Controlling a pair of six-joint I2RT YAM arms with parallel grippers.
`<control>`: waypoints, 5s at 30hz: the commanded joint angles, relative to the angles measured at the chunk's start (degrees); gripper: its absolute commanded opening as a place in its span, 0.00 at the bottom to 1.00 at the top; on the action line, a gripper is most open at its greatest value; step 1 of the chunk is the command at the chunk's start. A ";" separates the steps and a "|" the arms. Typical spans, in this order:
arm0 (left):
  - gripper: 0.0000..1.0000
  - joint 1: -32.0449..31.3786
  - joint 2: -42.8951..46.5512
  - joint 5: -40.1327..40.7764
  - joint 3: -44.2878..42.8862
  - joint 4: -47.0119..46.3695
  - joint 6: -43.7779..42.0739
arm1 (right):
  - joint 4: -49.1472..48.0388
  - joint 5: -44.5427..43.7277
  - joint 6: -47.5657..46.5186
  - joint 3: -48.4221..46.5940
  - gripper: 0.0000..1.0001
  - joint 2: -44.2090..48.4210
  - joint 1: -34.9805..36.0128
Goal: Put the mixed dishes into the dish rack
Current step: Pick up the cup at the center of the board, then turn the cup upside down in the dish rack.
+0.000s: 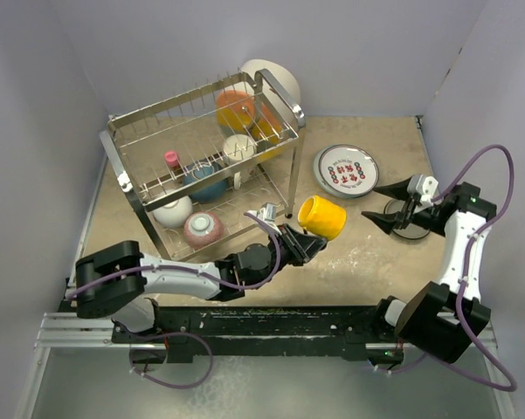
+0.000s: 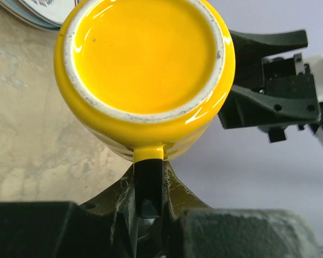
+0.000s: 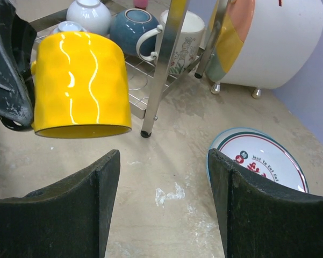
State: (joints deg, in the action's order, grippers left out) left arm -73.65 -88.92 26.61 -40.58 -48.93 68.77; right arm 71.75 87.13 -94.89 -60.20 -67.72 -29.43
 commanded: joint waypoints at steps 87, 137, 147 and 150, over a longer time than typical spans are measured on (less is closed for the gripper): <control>0.00 20.23 3.91 9.55 -15.31 48.23 -58.68 | 1.49 2.08 -0.93 -1.32 0.75 -0.39 -2.42; 0.34 25.66 -6.84 0.66 -18.54 42.98 -46.25 | 1.58 1.99 -1.03 -1.43 0.76 -0.65 -2.79; 0.60 25.66 -4.36 -1.07 -17.00 45.83 -46.10 | 1.61 1.94 -1.07 -1.41 0.76 -0.57 -2.88; 0.63 25.66 -2.63 -2.11 -15.81 46.86 -46.23 | 1.59 1.98 -1.00 -1.41 0.76 -0.57 -2.91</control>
State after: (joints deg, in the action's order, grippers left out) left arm -48.38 -95.77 26.06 -56.55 -2.07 21.98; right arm 71.75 87.13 -95.18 -60.20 -68.25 -31.94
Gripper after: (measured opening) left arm 0.619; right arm 0.755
